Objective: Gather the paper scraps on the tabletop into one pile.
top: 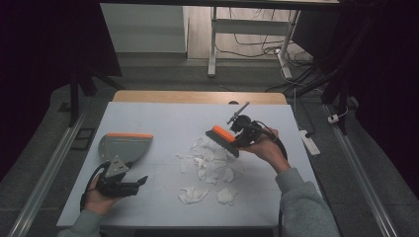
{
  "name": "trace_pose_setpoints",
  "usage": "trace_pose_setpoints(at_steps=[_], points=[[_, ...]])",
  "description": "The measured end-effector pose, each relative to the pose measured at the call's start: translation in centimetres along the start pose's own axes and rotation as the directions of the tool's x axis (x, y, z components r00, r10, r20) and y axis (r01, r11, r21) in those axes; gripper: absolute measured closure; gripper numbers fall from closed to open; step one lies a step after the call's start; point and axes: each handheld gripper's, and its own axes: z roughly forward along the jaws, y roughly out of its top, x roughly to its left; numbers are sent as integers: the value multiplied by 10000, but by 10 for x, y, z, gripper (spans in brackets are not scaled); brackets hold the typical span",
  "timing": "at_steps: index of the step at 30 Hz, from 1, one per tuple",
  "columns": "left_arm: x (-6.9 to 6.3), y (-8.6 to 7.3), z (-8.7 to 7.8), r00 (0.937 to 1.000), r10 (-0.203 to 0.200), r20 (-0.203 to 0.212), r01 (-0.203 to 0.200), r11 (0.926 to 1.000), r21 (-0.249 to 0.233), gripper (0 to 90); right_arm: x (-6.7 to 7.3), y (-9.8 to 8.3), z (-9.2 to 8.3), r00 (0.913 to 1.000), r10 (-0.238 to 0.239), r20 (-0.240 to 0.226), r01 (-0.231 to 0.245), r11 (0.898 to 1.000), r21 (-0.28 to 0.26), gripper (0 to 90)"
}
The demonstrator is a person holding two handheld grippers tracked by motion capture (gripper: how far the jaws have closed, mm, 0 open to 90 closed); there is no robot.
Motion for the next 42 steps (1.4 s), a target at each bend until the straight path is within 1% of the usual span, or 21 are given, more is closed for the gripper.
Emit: trace_pose_setpoints(at_steps=[1,4,8,12,14,17,18,20,21,22,25,28,30,31,32,33,35,38,40,41,42], points=[[0,0,0,10000,-1,1,1,10000,9,265,-3,1,-3,9999,147,-1,-147,9998,-147,707],[1,0,0,10000,-17,-22,18,10000,21,266,-11,5,-4,9979,348,548,-333,9991,-281,707],[2,-1,0,10000,-59,-32,59,10000,2,266,-15,16,6,9934,380,1083,-360,9991,-205,706],[2,-1,0,10000,-53,-21,53,10000,17,266,-16,35,25,9858,-49,1676,31,9999,107,706],[3,-2,0,10000,-65,-22,65,10000,13,266,-16,43,33,9824,-241,1853,190,9994,294,706],[4,-2,0,10000,-62,4,62,10000,-3,266,-17,55,45,9815,-518,1841,384,9964,756,707],[4,-2,0,10000,-77,18,77,10000,-21,267,-17,58,48,9797,-666,1891,507,9949,875,707],[4,-1,0,10000,-61,21,61,10000,-25,267,-16,63,53,9798,-902,1783,723,9919,1047,707],[4,-1,0,10000,-58,21,58,10000,-27,267,-14,66,56,9809,-915,1718,721,9906,1159,707],[4,-1,0,10000,-55,19,55,10000,-28,267,-13,68,58,9797,-1103,1677,896,9879,1264,707],[4,-2,-1,10000,-45,9,45,10000,-28,267,-5,74,64,9801,-1291,1505,1052,9819,1575,708],[4,-1,0,10000,-45,13,45,10000,-20,267,5,77,66,9749,-1690,1452,1411,9727,1844,708],[4,-1,0,10000,-30,-1,30,10000,1,268,9,75,65,9681,-2080,1397,1784,9637,1986,708],[3,-1,0,10000,-26,5,26,10000,7,267,10,73,64,9671,-2192,1294,1905,9604,2033,708],[3,-1,0,10000,-14,2,14,10000,15,267,12,71,62,9673,-2279,1116,2030,9588,1987,708],[3,-1,0,10000,-6,-2,6,10000,17,268,14,69,60,9649,-2458,922,2231,9530,2048,708],[3,-1,0,10000,11,-17,-11,10000,15,268,21,64,56,9628,-2634,610,2458,9468,2076,708],[3,-1,0,10000,2,-34,-2,10000,14,268,32,53,50,9548,-2959,276,2847,9375,2002,708],[2,-1,1,10000,14,-37,-14,10000,36,268,38,47,45,9510,-3092,22,3029,9328,1953,708],[2,-1,0,10000,22,-46,-22,10000,35,268,38,45,42,9522,-3051,-146,3023,9342,1895,707],[2,-1,0,10000,18,-55,-18,10000,27,268,39,44,39,9537,-3004,-127,2978,9379,1780,707]])
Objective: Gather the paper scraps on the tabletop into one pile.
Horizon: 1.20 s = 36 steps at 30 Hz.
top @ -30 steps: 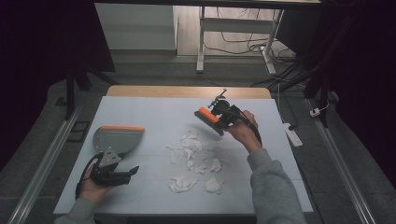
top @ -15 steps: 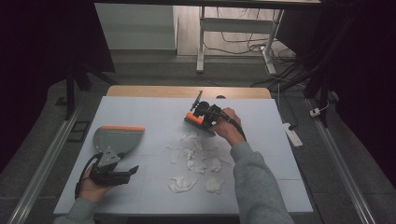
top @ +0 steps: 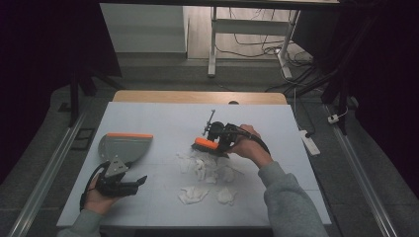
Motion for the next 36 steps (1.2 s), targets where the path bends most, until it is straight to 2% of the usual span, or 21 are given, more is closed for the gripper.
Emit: trace_pose_setpoints(at_steps=[3,5,10,12,13,15,16,19,21,23,29,31,33,35,36], points=[[0,0,0,10000,-24,-13,24,10000,-17,268,-3,-5,-13,9986,468,248,-451,9968,-660,706],[0,0,0,10000,-25,-13,25,10000,-7,268,-7,-9,-22,9952,922,313,-878,9888,-1211,707],[1,-1,-1,10000,-40,-27,40,10000,-31,268,-13,-17,-31,9861,1597,464,-1488,9720,-1818,706],[1,-1,-2,10000,-39,-49,39,10000,-45,268,-14,-18,-33,9809,1917,329,-1806,9606,-2114,706],[1,0,-2,10000,-46,-57,45,10000,-53,268,-13,-17,-33,9759,2178,161,-2085,9511,-2279,706],[1,0,-2,10000,-37,-66,37,10000,-33,268,-10,-13,-34,9706,2404,-85,-2344,9373,-2579,706],[1,0,-1,10000,-33,-69,32,10000,-26,268,-6,-9,-34,9648,2618,-261,-2589,9268,-2722,706],[1,-1,-2,10000,-41,-70,41,10000,-39,268,2,5,-32,9588,2746,-721,-2834,9105,-3012,706],[1,-1,-2,10000,-54,-72,54,10000,-49,268,8,15,-29,9486,2985,-1055,-3166,8939,-3172,707],[1,-1,-2,10000,-56,-82,56,10000,-58,268,14,27,-25,9298,3344,-1538,-3673,8709,-3266,706],[1,-1,-2,9999,-70,-84,69,9999,-74,268,29,57,-10,8975,3799,-2239,-4370,8343,-3360,706],[1,-1,-2,9999,-82,-81,81,9999,-65,268,32,67,-4,8827,3991,-2479,-4654,8154,-3443,706],[1,-1,-2,9999,-91,-61,91,9999,-57,268,34,74,2,8701,4117,-2711,-4868,8039,-3417,706],[1,-1,-2,9999,-77,-65,77,10000,-52,268,37,80,9,8489,4304,-3069,-5193,7876,-3318,706],[2,-1,-2,9999,-84,-70,83,10000,-55,268,38,83,14,8380,4358,-3284,-5330,7828,-3212,706]])
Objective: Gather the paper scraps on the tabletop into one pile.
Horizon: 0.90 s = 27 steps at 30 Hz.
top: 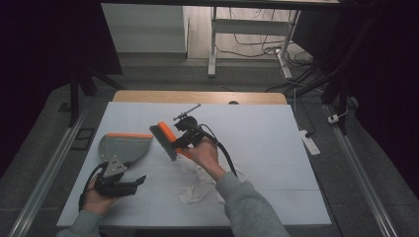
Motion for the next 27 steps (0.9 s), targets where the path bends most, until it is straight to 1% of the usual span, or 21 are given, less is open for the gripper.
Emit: trace_pose_setpoints(at_steps=[1,2,3,4,7,8,11,13,14,17,19,22,23,24,25,26,27], points=[[0,0,0,10000,-36,3,36,10000,-14,268,1,0,3,10000,47,-55,-47,10000,49,706],[1,0,0,10000,-10,-12,10,10000,-1,268,0,-1,7,9999,-150,-36,151,9998,140,707],[1,0,0,10000,-6,-12,6,10000,-1,268,2,-2,12,9997,70,-222,-66,9998,202,706],[0,0,0,10000,-19,-10,19,10000,0,268,2,-3,14,9996,133,-259,-126,9996,237,706],[0,0,0,10000,4,-49,-4,10000,8,268,-2,-7,20,9997,232,11,-233,9988,430,706],[0,0,0,10000,-13,-49,13,10000,-5,269,-5,-9,19,9994,336,101,-339,9987,373,707],[0,0,0,10000,-9,-48,9,10000,17,269,-15,-14,14,9975,549,445,-573,9969,543,707],[-1,0,0,10000,35,-50,-35,10000,36,269,-23,-19,9,9965,684,474,-709,9960,535,707],[0,0,0,10000,53,-49,-53,10000,49,269,-27,-22,6,9959,707,566,-738,9958,550,707],[-1,0,0,10000,3,-53,-3,10000,24,269,-39,-32,-7,9918,1012,786,-1055,9931,519,707],[-1,0,0,10000,28,-42,-28,10000,23,270,-45,-37,-15,9895,1107,932,-1159,9919,524,707],[-2,0,1,10000,27,-42,-27,10000,31,269,-54,-45,-27,9869,1097,1184,-1168,9917,545,707],[-2,0,0,10000,33,-50,-32,10000,39,269,-55,-46,-30,9850,1218,1226,-1289,9903,518,707],[-2,0,0,10000,36,-57,-36,10000,42,269,-58,-48,-35,9857,1128,1249,-1193,9918,462,707],[-2,0,0,10000,35,-60,-34,10000,42,269,-57,-49,-38,9867,1091,1201,-1142,9928,363,707],[-2,0,0,10000,38,-68,-38,10000,42,269,-55,-49,-44,9907,952,968,-968,9952,122,707],[-2,0,0,10000,24,-69,-24,10000,39,269,-51,-49,-48,9925,924,798,-921,9957,-75,707]])
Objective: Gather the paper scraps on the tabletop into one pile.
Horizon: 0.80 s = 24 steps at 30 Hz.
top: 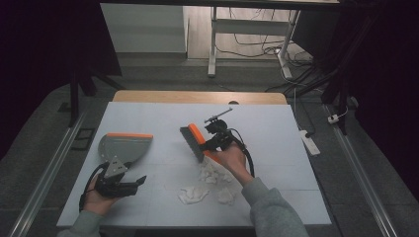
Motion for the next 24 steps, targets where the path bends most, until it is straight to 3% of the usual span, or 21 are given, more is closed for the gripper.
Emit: trace_pose_setpoints(at_steps=[2,5,8,19,24], points=[[1,0,0,10000,-42,-21,42,10000,16,269,10,2,-14,9986,-379,-374,361,9981,-490,707],[0,-1,-1,10000,-53,-29,53,10000,-10,270,24,4,-34,9944,-1027,-232,1002,9909,-899,707],[0,-1,-1,10000,-37,-34,37,10000,-14,270,30,3,-47,9920,-1245,-210,1218,9872,-1027,707],[2,-2,-1,9999,-129,-109,129,9999,31,270,29,-28,-44,9839,-1694,-574,1692,9856,-83,707],[2,-2,0,9998,-152,-102,152,9999,27,270,39,-37,-48,9719,-2193,-854,2204,9754,36,707]])
